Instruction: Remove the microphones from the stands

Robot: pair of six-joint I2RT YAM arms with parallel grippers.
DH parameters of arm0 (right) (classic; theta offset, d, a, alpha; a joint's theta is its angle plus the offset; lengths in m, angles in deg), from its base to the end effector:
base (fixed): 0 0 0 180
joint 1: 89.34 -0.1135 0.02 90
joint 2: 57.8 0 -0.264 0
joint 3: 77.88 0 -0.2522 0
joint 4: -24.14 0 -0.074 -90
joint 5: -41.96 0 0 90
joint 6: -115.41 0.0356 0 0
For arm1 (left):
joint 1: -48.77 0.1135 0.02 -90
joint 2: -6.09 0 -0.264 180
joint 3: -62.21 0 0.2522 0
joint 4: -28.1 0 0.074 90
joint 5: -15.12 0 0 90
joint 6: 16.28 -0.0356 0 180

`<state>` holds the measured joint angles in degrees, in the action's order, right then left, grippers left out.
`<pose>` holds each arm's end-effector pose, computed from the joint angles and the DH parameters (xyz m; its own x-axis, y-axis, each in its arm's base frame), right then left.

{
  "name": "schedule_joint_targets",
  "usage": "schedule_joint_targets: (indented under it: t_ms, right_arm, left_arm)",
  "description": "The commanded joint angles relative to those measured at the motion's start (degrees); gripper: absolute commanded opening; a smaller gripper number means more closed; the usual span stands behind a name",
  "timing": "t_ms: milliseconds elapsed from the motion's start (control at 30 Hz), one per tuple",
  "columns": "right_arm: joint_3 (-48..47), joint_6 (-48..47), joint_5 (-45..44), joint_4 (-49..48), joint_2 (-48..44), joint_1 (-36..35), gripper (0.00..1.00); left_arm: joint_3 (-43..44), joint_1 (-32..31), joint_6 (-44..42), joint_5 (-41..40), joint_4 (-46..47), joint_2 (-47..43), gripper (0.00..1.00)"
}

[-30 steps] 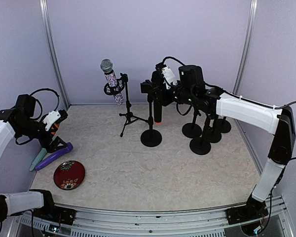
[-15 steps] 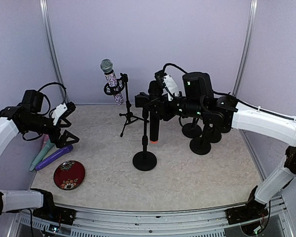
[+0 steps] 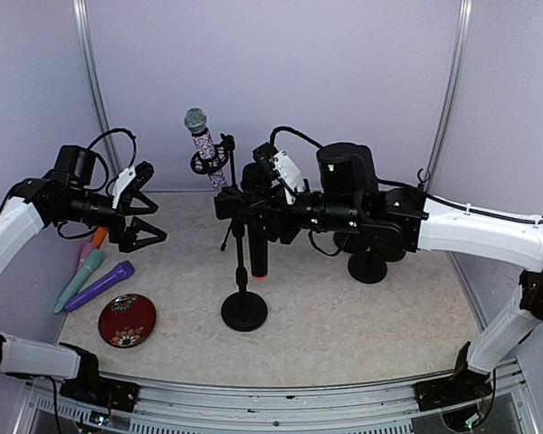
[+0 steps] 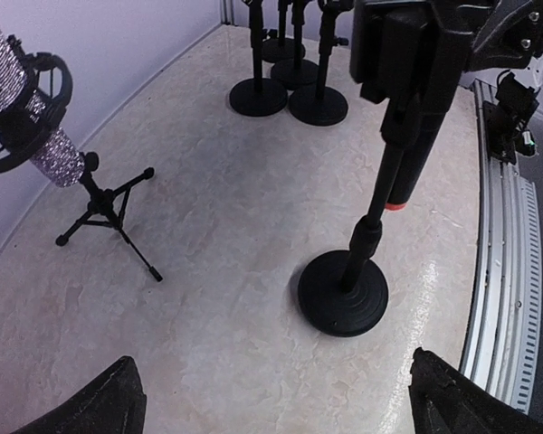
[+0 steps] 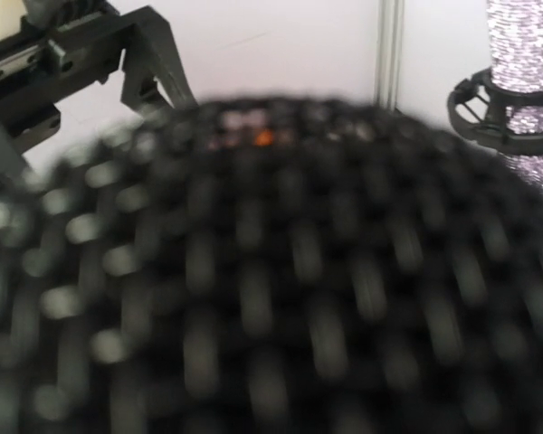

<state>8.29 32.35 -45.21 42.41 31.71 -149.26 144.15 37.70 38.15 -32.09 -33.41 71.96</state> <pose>0.1867 0.3259 0.3701 -0.2273 -0.1516 -0.9620 -0.8672 0.4810 0.1291 0.2158 -0.0669 0.3529 -0.2147 0.4770 -0.8523 0.9019 0.4318 0.0144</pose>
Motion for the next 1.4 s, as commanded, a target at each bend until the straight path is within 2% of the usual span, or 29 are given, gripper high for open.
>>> schedule_joint_targets:
  t_ms: [0, 100, 133, 200, 233, 300, 367, 533, 767, 833, 1067, 1200, 1367]
  right_arm:
    - [-0.10, -1.32, 1.51, -10.30, -0.18, -0.46, 0.00]
    - [1.43, -1.84, 2.25, -11.06, 0.40, -0.46, 0.01]
    - [1.75, -1.59, 2.52, -11.02, 0.62, -0.46, 0.16]
    - [2.79, -0.97, 2.77, -11.08, 0.52, -0.48, 0.55]
    - [3.42, -0.78, 2.79, -11.37, 0.41, -0.51, 0.67]
    - [4.12, -0.58, 2.71, -11.48, 0.10, -0.46, 0.84]
    - [3.86, -0.61, 2.69, -10.83, -0.54, -0.53, 0.90]
    - [4.01, -0.41, 3.09, -10.30, -4.56, -0.46, 0.89]
    - [2.10, -1.01, 4.69, -7.52, -5.74, -0.46, 0.66]
    - [1.26, -0.96, 5.42, -6.43, -5.12, -0.47, 0.63]
    - [0.20, -1.94, 7.27, -4.47, -4.19, -0.46, 0.67]
    - [-0.15, -2.80, 8.09, -3.68, -3.33, -0.46, 0.69]
    - [-0.49, -3.51, 8.32, -3.51, -1.74, -0.27, 0.69]
  left_arm:
    - [1.57, -2.07, -0.32, 5.61, 2.24, -0.01, 0.99]
    - [1.53, -4.91, -0.37, 4.94, 3.29, 0.72, 0.99]
    - [1.78, -5.39, -0.37, 4.77, 3.30, 1.07, 0.99]
    - [2.52, -6.30, -0.52, 4.75, 3.23, 1.98, 0.99]
    - [2.75, -6.90, -0.50, 4.40, 3.57, 2.39, 0.99]
    - [3.36, -8.45, 0.71, 3.89, 4.34, 3.06, 0.99]
    - [4.78, -10.51, 0.59, 3.09, 4.12, 3.88, 0.99]
    - [8.60, -14.48, 1.84, 0.95, 5.83, 7.27, 0.99]
    - [17.34, -19.17, -0.26, -0.17, 4.02, 13.94, 0.99]
    - [20.69, -19.86, -3.34, 1.18, 0.74, 16.69, 0.99]
    - [26.79, -21.13, -10.74, 5.60, -7.13, 22.06, 0.98]
    - [27.46, -21.53, -14.26, 5.73, -10.66, 23.09, 0.93]
    - [29.13, -21.54, -15.60, 5.94, -11.56, 24.23, 0.83]
